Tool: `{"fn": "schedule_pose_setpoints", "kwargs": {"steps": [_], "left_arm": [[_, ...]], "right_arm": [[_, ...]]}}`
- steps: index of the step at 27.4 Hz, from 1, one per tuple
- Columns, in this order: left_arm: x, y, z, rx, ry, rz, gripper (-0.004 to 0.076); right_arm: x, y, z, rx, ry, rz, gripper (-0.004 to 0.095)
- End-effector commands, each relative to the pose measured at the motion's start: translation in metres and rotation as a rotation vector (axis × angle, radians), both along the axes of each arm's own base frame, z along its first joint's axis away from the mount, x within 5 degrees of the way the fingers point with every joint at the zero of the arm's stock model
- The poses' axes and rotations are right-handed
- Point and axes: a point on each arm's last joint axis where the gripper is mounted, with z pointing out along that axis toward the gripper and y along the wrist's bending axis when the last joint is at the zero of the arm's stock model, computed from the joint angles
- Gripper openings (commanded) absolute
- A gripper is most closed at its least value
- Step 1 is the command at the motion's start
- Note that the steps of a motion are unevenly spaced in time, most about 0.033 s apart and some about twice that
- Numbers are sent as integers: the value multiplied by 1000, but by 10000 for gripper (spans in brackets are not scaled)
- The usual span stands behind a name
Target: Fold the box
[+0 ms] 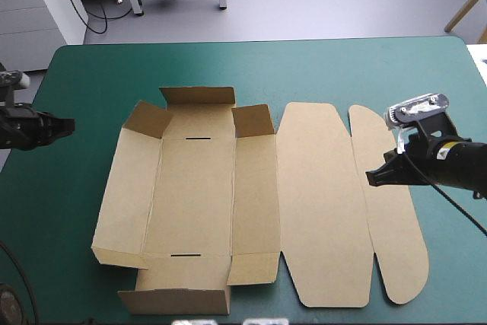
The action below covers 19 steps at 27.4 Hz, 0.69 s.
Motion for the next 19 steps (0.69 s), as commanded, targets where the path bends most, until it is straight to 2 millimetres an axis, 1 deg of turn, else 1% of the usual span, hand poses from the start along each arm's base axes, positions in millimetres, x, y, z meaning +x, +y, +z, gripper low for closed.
{"fn": "schedule_pose_setpoints", "kwargs": {"steps": [1,3,4,5,8,11,15,18,19], "left_arm": [[-17,17,20,-68,-69,62,15],[-23,33,19,-42,-55,126,15],[-25,36,18,-36,-52,142,15],[-27,39,18,-30,-48,152,14],[-28,41,16,-7,-34,157,14],[-28,41,16,-6,-24,168,8],[-29,44,13,18,5,186,12],[-32,48,10,65,47,209,50],[-34,51,9,77,70,233,76]], "right_arm": [[-17,-6,14,17,-115,-56,-19],[-30,-9,13,14,-133,-76,-19],[-35,-11,13,12,-140,-89,-19],[-42,-12,12,10,-143,-101,-19],[-52,-13,10,9,-143,-104,-19],[-56,-14,11,8,-148,-103,-19],[-57,-15,11,-9,-149,-108,-19],[-57,-16,11,-11,-148,-108,-19],[-57,-16,11,-11,-145,-108,-19]]}}
